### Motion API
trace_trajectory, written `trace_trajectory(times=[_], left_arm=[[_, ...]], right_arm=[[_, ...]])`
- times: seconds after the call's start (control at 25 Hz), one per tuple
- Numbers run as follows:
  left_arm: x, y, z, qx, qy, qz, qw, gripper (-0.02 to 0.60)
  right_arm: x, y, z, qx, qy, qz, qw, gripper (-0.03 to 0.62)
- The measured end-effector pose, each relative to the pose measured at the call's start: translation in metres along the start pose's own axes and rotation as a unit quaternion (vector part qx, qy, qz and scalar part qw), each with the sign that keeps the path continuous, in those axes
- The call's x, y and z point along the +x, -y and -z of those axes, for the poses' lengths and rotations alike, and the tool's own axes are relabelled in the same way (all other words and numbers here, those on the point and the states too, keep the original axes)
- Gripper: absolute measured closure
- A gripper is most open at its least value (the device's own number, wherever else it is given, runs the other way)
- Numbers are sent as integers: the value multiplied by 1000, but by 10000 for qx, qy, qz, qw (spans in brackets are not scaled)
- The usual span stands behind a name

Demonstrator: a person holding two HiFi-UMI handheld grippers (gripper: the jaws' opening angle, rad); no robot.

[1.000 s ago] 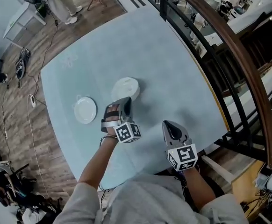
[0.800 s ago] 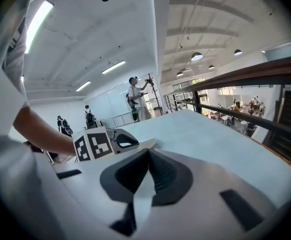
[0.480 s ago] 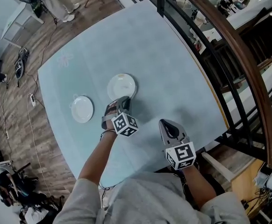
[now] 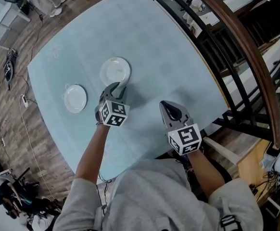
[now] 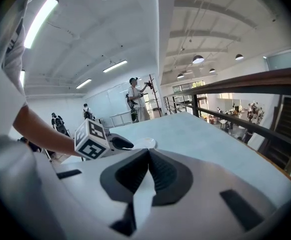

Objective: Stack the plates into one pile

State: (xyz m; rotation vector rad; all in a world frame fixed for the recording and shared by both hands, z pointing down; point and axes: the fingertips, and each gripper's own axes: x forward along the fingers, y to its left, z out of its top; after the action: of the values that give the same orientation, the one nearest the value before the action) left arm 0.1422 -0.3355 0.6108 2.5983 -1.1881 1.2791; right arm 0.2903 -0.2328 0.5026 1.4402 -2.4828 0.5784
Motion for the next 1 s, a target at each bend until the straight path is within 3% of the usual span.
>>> trace_trajectory(times=[0.2, 0.36, 0.56, 0.8, 1.0], left_arm=[[-52, -13, 31, -313, 224, -378, 9985, 451], [-93, -40, 75, -885, 319, -759, 9927, 453], [-140, -54, 137, -1345, 79, -978, 9860, 451], [-154, -85, 205, -936, -407, -1158, 9880, 430], [-137, -100, 227, 112, -721, -1063, 9917, 426]], right_arm=[[-17, -9, 2, -15, 32, 146, 9999, 568], [-15, -38, 2, -320, 135, 128, 9993, 568], [-43, -84, 13, -482, 99, 153, 9987, 568], [-46, -130, 25, -696, 103, 160, 9974, 568], [-53, -151, 38, -1018, 96, 437, 9938, 568]])
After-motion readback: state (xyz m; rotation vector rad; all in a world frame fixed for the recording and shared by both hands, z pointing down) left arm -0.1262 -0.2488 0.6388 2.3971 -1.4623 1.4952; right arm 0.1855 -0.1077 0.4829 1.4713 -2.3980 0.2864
